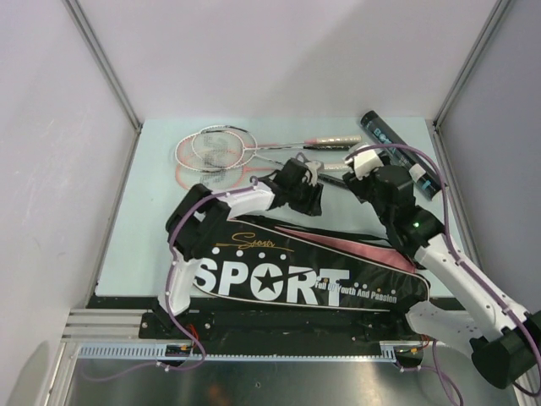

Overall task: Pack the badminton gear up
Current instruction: Close the lid on the shuttle tube.

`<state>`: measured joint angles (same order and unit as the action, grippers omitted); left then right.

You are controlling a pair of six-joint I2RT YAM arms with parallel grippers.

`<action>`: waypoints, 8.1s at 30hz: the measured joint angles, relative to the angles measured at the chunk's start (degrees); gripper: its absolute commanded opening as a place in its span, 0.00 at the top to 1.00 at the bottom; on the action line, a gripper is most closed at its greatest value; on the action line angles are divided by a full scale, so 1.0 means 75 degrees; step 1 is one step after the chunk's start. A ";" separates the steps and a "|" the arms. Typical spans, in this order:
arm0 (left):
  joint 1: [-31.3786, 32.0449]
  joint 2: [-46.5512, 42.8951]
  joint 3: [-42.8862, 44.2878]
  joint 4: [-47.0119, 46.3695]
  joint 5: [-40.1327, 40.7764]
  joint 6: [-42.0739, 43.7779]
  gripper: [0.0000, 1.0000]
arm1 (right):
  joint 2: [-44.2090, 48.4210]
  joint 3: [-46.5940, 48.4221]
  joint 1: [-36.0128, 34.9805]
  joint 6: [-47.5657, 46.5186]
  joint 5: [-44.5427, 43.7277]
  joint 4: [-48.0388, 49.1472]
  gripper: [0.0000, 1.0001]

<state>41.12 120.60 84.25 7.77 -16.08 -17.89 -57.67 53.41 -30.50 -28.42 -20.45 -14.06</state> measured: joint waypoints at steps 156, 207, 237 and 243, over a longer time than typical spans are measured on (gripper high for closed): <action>-0.0906 -0.4022 -0.1498 -0.1457 -0.9894 -0.1157 0.54 | 0.0055 -0.0289 -0.2722 -0.1970 0.3509 -0.0286 0.86; -0.0399 -0.5237 -0.1314 -0.0909 -0.6697 -0.1102 0.34 | 0.0592 -0.0455 -0.2189 -0.1635 0.3643 0.0507 0.89; -0.1355 -0.6583 -0.1530 -0.0289 -0.3861 -0.0242 0.35 | 0.0402 -0.0650 -0.1480 -0.0600 0.5604 0.2168 0.89; -0.1014 -0.6292 -0.1259 -0.0187 -0.3891 -0.0006 0.31 | 0.0353 -0.0650 -0.1480 -0.0609 0.5557 0.2212 0.90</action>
<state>33.52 73.41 74.81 6.37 -45.25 -17.93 -55.02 48.53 -41.60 -32.99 21.23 2.52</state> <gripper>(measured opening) 0.673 0.667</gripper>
